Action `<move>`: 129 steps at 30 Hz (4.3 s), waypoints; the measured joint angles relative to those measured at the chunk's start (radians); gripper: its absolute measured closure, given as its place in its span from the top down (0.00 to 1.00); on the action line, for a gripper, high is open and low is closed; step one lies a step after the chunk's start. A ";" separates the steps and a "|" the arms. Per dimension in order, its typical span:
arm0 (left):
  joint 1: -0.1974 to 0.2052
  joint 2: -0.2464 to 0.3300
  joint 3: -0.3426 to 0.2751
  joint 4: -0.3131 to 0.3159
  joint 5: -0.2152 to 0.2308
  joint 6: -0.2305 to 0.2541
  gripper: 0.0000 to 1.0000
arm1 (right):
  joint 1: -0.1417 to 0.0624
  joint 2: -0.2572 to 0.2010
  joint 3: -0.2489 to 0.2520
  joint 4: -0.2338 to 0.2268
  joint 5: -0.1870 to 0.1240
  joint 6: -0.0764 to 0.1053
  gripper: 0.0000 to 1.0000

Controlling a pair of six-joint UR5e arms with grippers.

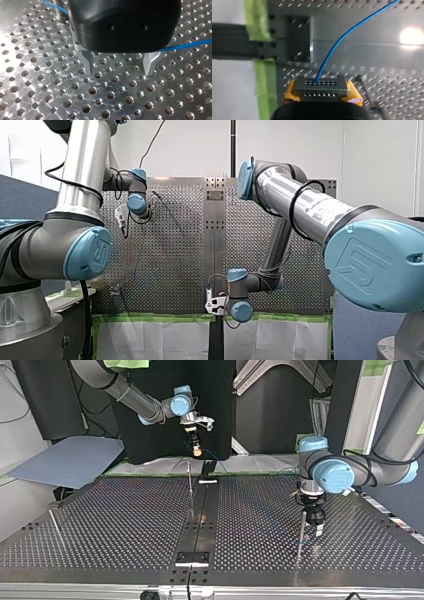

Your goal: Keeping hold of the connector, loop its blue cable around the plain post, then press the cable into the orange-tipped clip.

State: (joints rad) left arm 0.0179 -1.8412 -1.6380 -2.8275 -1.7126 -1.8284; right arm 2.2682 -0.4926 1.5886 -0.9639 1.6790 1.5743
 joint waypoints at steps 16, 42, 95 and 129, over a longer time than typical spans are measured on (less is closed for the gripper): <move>0.000 0.000 0.000 0.000 0.000 0.000 1.00 | -0.037 0.157 0.000 -0.071 0.095 0.020 0.00; 0.001 0.000 0.000 -0.001 -0.001 0.001 1.00 | -0.074 0.324 0.013 -0.154 0.123 0.017 0.00; 0.017 0.001 0.000 -0.006 -0.025 -0.004 1.00 | -0.071 -0.166 0.490 -0.543 0.233 0.013 0.00; 0.018 0.001 0.002 -0.026 -0.027 -0.041 1.00 | -0.278 -0.204 0.514 -0.493 -0.044 -0.043 0.00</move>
State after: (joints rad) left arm 0.0362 -1.8398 -1.6359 -2.8533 -1.7392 -1.8698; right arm 1.9906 -0.6968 2.1022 -1.4565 1.6354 1.5313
